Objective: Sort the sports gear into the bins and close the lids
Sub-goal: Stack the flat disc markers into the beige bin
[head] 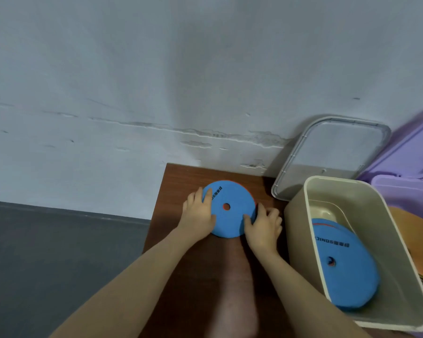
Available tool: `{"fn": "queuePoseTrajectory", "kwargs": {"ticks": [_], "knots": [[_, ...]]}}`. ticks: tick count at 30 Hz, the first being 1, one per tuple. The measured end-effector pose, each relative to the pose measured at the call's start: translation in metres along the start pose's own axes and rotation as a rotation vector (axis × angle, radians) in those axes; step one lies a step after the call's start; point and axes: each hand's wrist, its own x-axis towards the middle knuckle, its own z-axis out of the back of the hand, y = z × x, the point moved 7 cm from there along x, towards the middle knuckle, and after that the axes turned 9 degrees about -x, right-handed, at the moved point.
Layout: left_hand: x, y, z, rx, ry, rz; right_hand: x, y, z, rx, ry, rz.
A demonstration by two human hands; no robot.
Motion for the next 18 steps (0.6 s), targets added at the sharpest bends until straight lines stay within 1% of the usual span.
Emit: {"fn": "queuePoseTrajectory", "kwargs": {"ticks": [4, 8, 11, 13, 18], "knots": [[-0.002, 0.0, -0.001, -0.035, -0.045, -0.033, -0.001, 0.001, -0.006, 0.112, 0.012, -0.031], [-0.005, -0.002, 0.004, -0.14, -0.075, -0.048, 0.0, -0.001, -0.004, 0.188, 0.045, -0.058], [-0.012, -0.006, 0.009, -0.218, -0.099, -0.061, -0.003, 0.003, 0.003, 0.293, 0.04, 0.031], [-0.02, -0.005, 0.014, -0.254, -0.131, -0.039, -0.01, 0.009, 0.011, 0.375, 0.011, 0.113], [-0.048, 0.0, 0.038, -0.231, -0.221, 0.007, -0.033, 0.025, 0.033, 0.462, -0.049, 0.241]]}}
